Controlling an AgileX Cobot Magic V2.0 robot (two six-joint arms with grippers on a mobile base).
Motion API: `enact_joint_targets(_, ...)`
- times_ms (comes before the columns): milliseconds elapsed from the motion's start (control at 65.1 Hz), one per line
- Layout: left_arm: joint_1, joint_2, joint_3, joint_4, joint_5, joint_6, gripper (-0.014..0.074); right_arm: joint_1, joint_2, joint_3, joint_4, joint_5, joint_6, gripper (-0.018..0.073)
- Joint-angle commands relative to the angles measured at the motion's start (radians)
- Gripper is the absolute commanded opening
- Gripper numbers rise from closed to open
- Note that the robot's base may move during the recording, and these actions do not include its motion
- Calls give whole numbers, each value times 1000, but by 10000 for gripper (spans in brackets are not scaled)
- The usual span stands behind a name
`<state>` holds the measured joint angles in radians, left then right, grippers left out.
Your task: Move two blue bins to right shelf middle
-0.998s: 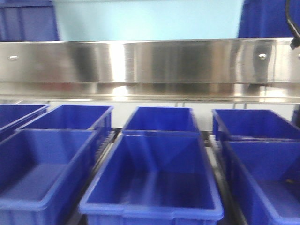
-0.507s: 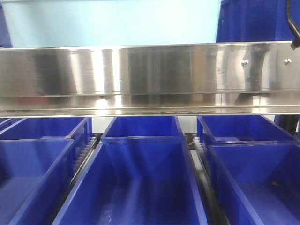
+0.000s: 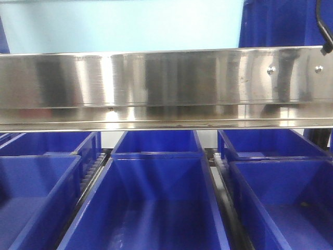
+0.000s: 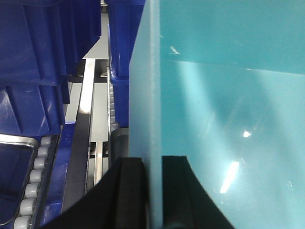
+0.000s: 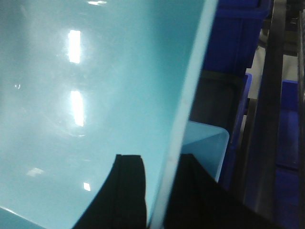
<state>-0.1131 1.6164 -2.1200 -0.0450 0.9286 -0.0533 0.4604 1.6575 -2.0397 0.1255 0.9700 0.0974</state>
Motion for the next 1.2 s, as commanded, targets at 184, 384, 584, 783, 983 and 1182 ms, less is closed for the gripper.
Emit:
enact_joint_targets(184, -3, -13, -11, -33, -66, -10, -111, 5, -12, -10, 27, -44, -31, -151)
enact_joint_targets(384, -3, -13, -11, -33, -66, -10, -111, 5, -12, -10, 27, -44, -31, -151)
enact_joint_targets(584, -3, -13, -11, -33, -66, -10, -111, 5, -12, -10, 27, -56, -31, -151)
enact_joint_targets(783, -3, -13, -11, -33, -68, -10, -111, 5, -12, -10, 27, -94, -31, -151)
enact_joint_targets(983, -3, -13, -11, -65, 63, -10, -111, 5, -19, -30, 27, -4, -31, -151)
enact_joint_targets(1182, -3, -3, 4, -65, 236, -10, -111, -29, -19, -50, 27, 91, -31, -151)
